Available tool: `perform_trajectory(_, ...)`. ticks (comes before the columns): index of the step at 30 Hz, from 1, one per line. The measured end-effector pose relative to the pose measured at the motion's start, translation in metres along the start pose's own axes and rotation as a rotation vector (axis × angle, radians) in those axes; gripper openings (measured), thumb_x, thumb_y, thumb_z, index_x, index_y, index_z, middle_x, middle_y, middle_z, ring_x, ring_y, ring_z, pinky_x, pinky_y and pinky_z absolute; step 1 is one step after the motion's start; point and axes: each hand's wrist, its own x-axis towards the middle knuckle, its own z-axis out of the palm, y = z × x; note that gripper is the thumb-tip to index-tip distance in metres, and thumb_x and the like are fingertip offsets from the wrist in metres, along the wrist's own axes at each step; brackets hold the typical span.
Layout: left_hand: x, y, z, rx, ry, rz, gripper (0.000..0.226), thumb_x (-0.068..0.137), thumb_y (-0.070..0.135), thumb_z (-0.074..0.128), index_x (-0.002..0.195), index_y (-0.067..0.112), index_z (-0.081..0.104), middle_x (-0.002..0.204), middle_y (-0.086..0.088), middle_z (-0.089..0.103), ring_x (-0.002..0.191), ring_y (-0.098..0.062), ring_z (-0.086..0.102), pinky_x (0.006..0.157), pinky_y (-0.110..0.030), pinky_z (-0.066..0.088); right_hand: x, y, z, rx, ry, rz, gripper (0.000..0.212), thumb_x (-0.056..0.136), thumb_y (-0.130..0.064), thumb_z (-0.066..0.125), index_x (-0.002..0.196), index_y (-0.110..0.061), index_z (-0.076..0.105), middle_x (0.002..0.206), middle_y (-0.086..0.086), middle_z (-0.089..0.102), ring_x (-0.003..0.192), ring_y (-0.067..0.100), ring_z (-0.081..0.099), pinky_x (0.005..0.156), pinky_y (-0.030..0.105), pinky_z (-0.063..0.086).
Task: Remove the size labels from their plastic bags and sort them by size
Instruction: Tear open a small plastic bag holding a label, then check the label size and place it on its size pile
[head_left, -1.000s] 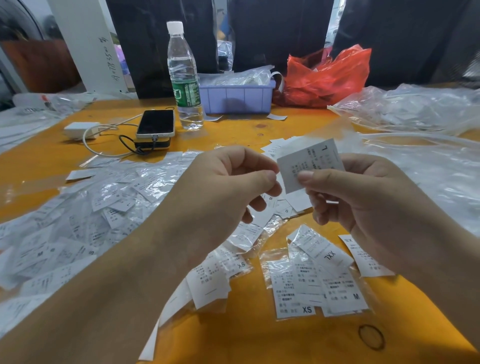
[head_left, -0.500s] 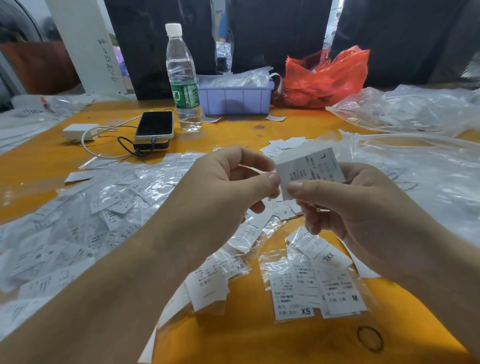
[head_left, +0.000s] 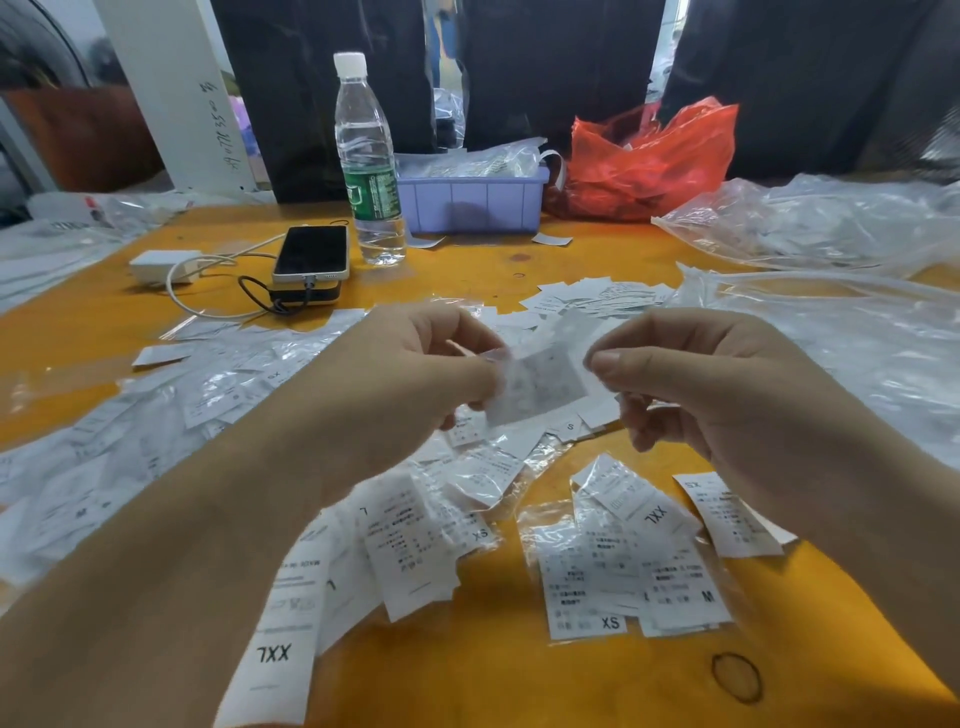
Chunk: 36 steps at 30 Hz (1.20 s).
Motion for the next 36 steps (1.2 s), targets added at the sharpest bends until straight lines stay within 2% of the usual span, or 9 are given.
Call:
perform_trajectory(4,0.007,-0.011,-0.010,0.364,0.066,-0.094,0.012,0.082,0.022,0.067,0.082,0.034,0.066,0.070,0.009,0.066,0.061,-0.006,0.058,0.052,-0.022,0.042,0.000,0.001,-0.001,-0.071,0.065,0.001,0.005,0.078,-0.017,0.071,0.075,-0.015,0.074,0.061,-0.001,0.062,0.058,0.013,0.059,0.058,0.030,0.049)
perform_trajectory(8,0.009,-0.018,-0.022,0.651,0.177,-0.160,0.015,0.082,0.022,0.065,0.085,0.035,0.059,0.087,0.009,0.057,0.072,-0.010,0.058,0.048,-0.023,0.040,-0.001,0.001,-0.003,-0.259,0.107,-0.047,0.013,0.073,-0.033,0.070,0.078,-0.022,0.074,0.063,-0.003,0.065,0.058,0.011,0.060,0.061,0.033,0.054)
perform_trajectory(12,0.005,-0.015,-0.018,0.644,0.329,0.006,0.023,0.083,0.015,0.062,0.094,0.036,0.059,0.080,0.010,0.054,0.070,-0.009,0.052,0.050,-0.024,0.034,0.001,0.008,-0.005,-0.646,0.118,-0.135,0.006,0.082,-0.034,0.066,0.079,-0.029,0.069,0.077,-0.016,0.065,0.071,-0.002,0.060,0.058,0.013,0.044)
perform_trajectory(15,-0.004,-0.013,0.006,0.573,0.177,0.199,0.018,0.087,0.029,0.062,0.097,0.042,0.057,0.091,0.019,0.052,0.078,-0.002,0.051,0.061,-0.020,0.040,0.007,0.019,-0.007,-0.906,0.073,-0.109,0.014,0.086,-0.035,0.065,0.099,-0.031,0.065,0.098,-0.017,0.056,0.087,-0.001,0.054,0.070,0.016,0.040)
perform_trajectory(18,-0.008,-0.016,0.028,0.653,0.045,0.272,0.023,0.088,0.042,0.061,0.110,0.042,0.058,0.111,0.022,0.050,0.104,-0.002,0.048,0.084,-0.028,0.047,0.013,0.028,-0.006,-1.039,0.021,-0.029,0.035,0.088,-0.042,0.061,0.120,-0.028,0.061,0.117,-0.013,0.048,0.111,0.006,0.044,0.086,0.024,0.038)
perform_trajectory(22,-0.006,-0.020,0.038,0.762,-0.054,0.287,0.023,0.091,0.049,0.054,0.112,0.041,0.058,0.118,0.020,0.050,0.113,-0.008,0.046,0.094,-0.034,0.046,0.018,0.032,-0.003,-1.150,-0.009,-0.002,0.040,0.086,-0.049,0.061,0.102,-0.013,0.068,0.111,-0.004,0.054,0.109,0.016,0.046,0.091,0.033,0.043)
perform_trajectory(25,-0.005,-0.022,0.033,0.760,-0.046,0.280,0.025,0.092,0.048,0.053,0.115,0.040,0.058,0.114,0.021,0.054,0.106,-0.006,0.050,0.089,-0.031,0.048,0.019,0.031,-0.001,-1.159,0.001,-0.050,0.035,0.088,-0.044,0.062,0.087,-0.011,0.071,0.098,-0.005,0.058,0.098,0.015,0.050,0.087,0.038,0.047)
perform_trajectory(30,-0.005,-0.020,0.027,0.598,0.015,0.265,0.022,0.091,0.039,0.059,0.112,0.039,0.062,0.104,0.023,0.056,0.096,-0.001,0.053,0.072,-0.013,0.040,0.015,0.030,0.001,-1.104,0.032,-0.169,0.019,0.094,-0.021,0.057,0.085,-0.014,0.072,0.089,-0.006,0.063,0.089,0.014,0.056,0.079,0.033,0.048)
perform_trajectory(36,-0.002,-0.020,0.027,0.489,0.096,0.258,0.040,0.092,0.040,0.059,0.130,0.044,0.046,0.122,0.023,0.052,0.104,0.000,0.050,0.071,-0.012,0.039,0.010,0.019,0.002,-0.432,0.055,-0.098,0.023,0.096,-0.018,0.057,0.076,-0.024,0.068,0.066,-0.003,0.066,0.057,0.012,0.058,0.056,0.032,0.046)
